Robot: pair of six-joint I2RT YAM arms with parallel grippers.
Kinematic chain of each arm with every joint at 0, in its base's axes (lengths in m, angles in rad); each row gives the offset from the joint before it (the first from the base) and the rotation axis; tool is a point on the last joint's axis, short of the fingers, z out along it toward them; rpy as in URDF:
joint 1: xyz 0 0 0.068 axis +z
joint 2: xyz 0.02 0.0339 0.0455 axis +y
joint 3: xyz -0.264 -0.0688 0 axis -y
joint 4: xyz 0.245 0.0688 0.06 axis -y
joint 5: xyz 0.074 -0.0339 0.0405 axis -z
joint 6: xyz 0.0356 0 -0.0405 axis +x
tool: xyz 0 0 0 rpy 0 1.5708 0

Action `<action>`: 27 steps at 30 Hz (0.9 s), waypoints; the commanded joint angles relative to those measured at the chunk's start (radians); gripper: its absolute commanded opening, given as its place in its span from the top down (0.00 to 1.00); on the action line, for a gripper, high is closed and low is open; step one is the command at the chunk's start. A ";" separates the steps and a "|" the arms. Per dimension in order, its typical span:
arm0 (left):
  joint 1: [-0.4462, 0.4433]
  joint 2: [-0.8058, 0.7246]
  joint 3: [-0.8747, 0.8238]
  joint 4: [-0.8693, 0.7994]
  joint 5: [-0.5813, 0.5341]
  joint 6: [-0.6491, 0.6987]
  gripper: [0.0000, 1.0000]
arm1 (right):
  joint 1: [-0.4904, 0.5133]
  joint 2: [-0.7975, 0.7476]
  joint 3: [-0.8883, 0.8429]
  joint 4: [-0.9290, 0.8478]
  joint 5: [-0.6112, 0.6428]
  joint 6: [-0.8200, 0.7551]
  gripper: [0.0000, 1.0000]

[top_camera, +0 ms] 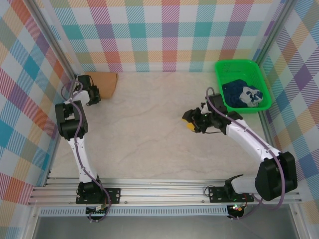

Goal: Fold and stack the t-shirts

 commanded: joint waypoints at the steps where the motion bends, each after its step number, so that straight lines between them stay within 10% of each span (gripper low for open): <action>1: -0.004 0.005 -0.033 -0.043 0.007 -0.002 0.63 | -0.007 -0.009 -0.006 -0.017 0.004 0.006 0.54; 11: -0.087 -0.332 -0.111 -0.122 0.078 0.179 0.40 | -0.011 -0.007 0.083 -0.085 0.099 -0.115 0.46; 12: -0.101 -0.381 -0.126 -0.152 0.054 0.212 0.32 | -0.011 -0.018 0.097 -0.107 0.141 -0.136 0.41; 13: -0.117 -0.444 -0.166 -0.146 0.017 0.263 0.03 | -0.015 -0.033 0.115 -0.132 0.199 -0.155 0.15; 14: -0.131 -0.510 -0.199 -0.137 -0.017 0.305 0.00 | -0.017 -0.049 0.131 -0.153 0.247 -0.171 0.00; 23: -0.236 -0.891 -0.430 -0.184 -0.121 0.745 0.00 | -0.022 -0.184 0.298 -0.354 0.694 -0.429 0.00; 27: -0.346 -1.127 -0.569 -0.279 -0.364 0.913 0.00 | -0.022 -0.253 0.251 -0.387 0.870 -0.503 0.00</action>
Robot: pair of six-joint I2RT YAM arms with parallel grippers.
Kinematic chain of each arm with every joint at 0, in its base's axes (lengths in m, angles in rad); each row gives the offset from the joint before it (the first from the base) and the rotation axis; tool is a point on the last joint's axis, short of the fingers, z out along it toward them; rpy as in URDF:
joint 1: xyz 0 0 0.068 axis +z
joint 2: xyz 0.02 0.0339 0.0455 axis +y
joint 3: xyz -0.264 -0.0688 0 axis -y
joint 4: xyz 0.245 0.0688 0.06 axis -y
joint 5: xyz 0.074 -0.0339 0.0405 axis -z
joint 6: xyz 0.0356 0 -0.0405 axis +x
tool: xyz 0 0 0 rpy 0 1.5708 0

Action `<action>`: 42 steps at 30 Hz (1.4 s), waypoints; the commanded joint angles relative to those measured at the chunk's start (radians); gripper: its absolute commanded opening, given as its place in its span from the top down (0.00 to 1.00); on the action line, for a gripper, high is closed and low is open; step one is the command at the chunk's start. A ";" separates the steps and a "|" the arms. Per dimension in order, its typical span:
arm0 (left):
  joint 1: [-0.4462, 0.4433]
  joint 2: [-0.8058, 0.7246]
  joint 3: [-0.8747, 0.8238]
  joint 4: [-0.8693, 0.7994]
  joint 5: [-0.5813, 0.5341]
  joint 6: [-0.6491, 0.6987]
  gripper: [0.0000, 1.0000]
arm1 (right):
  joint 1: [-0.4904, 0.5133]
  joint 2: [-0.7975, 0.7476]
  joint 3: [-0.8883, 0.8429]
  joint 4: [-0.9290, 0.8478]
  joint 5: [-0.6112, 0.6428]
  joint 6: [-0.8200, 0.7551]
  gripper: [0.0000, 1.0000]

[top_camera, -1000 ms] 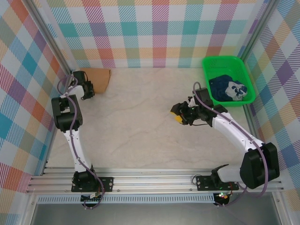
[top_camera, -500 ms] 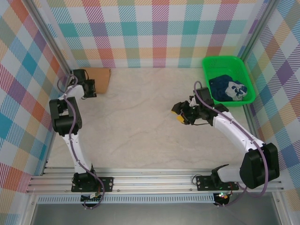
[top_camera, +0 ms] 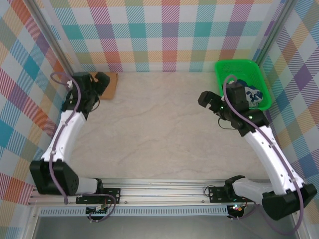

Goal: Fold and stack the t-shirts

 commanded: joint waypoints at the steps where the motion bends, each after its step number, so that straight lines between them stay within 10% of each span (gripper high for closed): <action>1: -0.098 -0.160 -0.102 -0.130 -0.277 0.222 0.00 | -0.008 -0.039 -0.072 -0.084 0.277 -0.112 0.00; 8: -0.120 -0.552 -0.654 0.210 -0.506 0.416 0.00 | -0.024 -0.279 -0.622 0.430 0.382 -0.426 0.00; 14: -0.115 -0.688 -0.956 0.415 -0.369 0.592 0.00 | -0.092 -0.286 -0.843 0.622 0.309 -0.446 0.00; 32: 0.033 0.140 -0.798 1.076 -0.168 0.659 0.00 | -0.338 0.284 -0.826 1.336 -0.067 -0.538 0.00; 42: 0.038 0.183 -0.893 1.278 -0.132 0.669 0.00 | -0.364 0.454 -0.934 1.743 -0.120 -0.569 0.00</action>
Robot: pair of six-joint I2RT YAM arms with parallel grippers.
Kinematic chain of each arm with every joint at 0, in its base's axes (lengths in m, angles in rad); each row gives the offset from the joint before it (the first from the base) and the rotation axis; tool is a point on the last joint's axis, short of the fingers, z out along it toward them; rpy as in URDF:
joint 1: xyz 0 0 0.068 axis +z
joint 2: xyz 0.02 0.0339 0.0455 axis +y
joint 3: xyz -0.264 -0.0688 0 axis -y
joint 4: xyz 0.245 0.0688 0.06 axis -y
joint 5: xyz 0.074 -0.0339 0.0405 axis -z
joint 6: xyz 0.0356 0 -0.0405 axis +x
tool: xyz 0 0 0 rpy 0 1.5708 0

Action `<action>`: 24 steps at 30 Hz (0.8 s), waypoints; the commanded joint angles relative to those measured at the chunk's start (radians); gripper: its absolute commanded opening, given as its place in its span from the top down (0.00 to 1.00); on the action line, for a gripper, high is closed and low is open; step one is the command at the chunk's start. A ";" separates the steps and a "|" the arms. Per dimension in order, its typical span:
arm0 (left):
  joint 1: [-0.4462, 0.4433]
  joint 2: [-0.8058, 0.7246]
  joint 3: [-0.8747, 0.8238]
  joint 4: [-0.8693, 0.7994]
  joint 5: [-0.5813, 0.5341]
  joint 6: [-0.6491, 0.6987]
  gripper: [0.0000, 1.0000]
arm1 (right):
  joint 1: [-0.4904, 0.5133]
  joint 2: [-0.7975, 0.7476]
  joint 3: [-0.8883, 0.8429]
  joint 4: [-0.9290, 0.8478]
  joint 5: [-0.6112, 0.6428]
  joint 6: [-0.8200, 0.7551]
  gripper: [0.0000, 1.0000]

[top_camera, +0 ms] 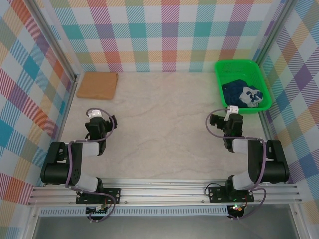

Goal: Fold and stack the t-shirts

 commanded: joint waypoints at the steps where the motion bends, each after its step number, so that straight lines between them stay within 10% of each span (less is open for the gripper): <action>1: 0.004 0.029 -0.055 0.187 0.040 0.024 0.00 | -0.005 0.053 -0.073 0.268 -0.024 -0.017 0.00; 24: -0.050 0.093 0.031 0.102 -0.016 0.075 0.00 | 0.026 0.054 0.011 0.108 0.016 -0.039 0.00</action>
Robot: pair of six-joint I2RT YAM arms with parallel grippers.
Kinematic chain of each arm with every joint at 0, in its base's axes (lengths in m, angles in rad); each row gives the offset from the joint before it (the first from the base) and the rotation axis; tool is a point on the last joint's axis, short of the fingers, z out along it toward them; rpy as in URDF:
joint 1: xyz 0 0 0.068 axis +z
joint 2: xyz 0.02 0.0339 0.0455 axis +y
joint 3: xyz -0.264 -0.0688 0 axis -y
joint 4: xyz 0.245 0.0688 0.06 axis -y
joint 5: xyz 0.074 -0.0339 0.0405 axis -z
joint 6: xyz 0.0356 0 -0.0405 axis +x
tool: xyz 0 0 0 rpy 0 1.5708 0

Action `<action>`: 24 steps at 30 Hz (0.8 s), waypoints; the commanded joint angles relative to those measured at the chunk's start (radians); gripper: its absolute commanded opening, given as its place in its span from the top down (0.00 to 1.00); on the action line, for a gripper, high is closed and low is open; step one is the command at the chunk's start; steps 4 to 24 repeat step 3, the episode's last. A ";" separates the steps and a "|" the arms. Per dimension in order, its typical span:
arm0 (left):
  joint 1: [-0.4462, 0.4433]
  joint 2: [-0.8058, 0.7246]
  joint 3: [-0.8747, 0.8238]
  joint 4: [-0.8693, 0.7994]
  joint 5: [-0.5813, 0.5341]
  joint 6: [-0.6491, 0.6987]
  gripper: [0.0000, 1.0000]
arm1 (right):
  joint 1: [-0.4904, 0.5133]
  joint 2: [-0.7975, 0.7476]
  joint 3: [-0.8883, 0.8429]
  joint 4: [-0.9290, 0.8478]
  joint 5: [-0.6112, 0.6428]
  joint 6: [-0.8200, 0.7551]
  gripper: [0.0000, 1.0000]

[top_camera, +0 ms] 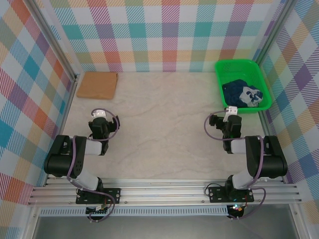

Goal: Fold and stack the t-shirts

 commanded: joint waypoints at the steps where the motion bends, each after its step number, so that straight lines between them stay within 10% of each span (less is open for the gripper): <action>1: -0.007 -0.005 0.012 0.011 -0.013 0.016 0.00 | 0.005 0.008 0.021 0.015 -0.012 -0.016 0.00; 24: -0.007 -0.005 0.011 0.012 -0.013 0.016 0.00 | 0.005 0.005 0.017 0.022 -0.014 -0.018 0.00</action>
